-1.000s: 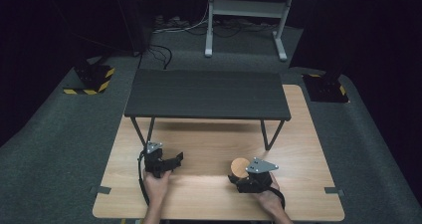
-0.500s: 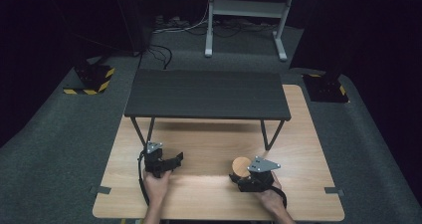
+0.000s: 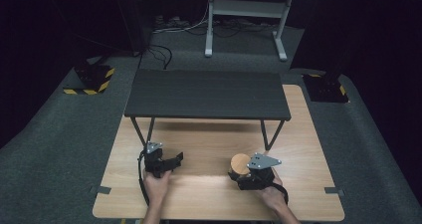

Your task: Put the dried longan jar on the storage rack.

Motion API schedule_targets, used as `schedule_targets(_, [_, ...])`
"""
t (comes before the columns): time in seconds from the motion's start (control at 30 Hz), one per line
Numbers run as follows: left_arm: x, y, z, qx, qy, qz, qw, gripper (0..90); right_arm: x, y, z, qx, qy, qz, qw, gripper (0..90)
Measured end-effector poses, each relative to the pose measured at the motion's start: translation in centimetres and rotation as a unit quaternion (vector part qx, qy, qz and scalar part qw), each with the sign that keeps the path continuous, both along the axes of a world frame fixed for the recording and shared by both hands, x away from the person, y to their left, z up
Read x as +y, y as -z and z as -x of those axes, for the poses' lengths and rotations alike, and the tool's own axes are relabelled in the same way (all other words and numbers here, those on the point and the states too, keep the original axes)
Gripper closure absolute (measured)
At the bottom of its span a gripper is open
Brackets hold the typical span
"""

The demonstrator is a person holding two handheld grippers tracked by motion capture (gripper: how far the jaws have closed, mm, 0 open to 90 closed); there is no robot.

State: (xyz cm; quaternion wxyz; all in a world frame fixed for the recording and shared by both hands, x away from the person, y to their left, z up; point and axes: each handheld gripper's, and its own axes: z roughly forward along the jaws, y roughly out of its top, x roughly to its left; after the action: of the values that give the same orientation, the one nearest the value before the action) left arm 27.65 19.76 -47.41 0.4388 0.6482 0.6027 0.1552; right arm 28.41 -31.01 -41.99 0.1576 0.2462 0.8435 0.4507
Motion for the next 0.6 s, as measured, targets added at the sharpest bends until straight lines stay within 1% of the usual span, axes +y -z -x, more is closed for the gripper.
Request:
schedule_targets(0.27, [0.0,0.0,0.0,0.000,0.000,0.000,1.0000,6.8,-0.1,-2.1,-0.7,-0.001,-0.012,-0.007,0.9999,25.1])
schedule_targets(0.47, [0.1,0.0,0.0,0.000,0.000,0.002,1.0000,6.7,-0.1,-4.2,-1.4,-0.006,-0.022,-0.013,0.9997,25.1])
schedule_targets(0.5, [0.1,0.0,0.0,0.000,0.000,0.002,1.0000,6.8,-0.1,-4.2,-1.4,-0.006,-0.022,-0.013,0.9997,25.1])
schedule_targets(0.53, [0.0,0.0,0.0,0.000,0.000,0.001,1.0000,6.7,-0.2,-4.9,-1.7,-0.008,-0.028,-0.018,0.9994,25.1])
schedule_targets(0.6, [0.0,0.0,0.0,0.000,0.000,0.001,1.0000,6.7,-0.3,-5.5,-1.9,-0.010,-0.032,-0.020,0.9992,25.1])
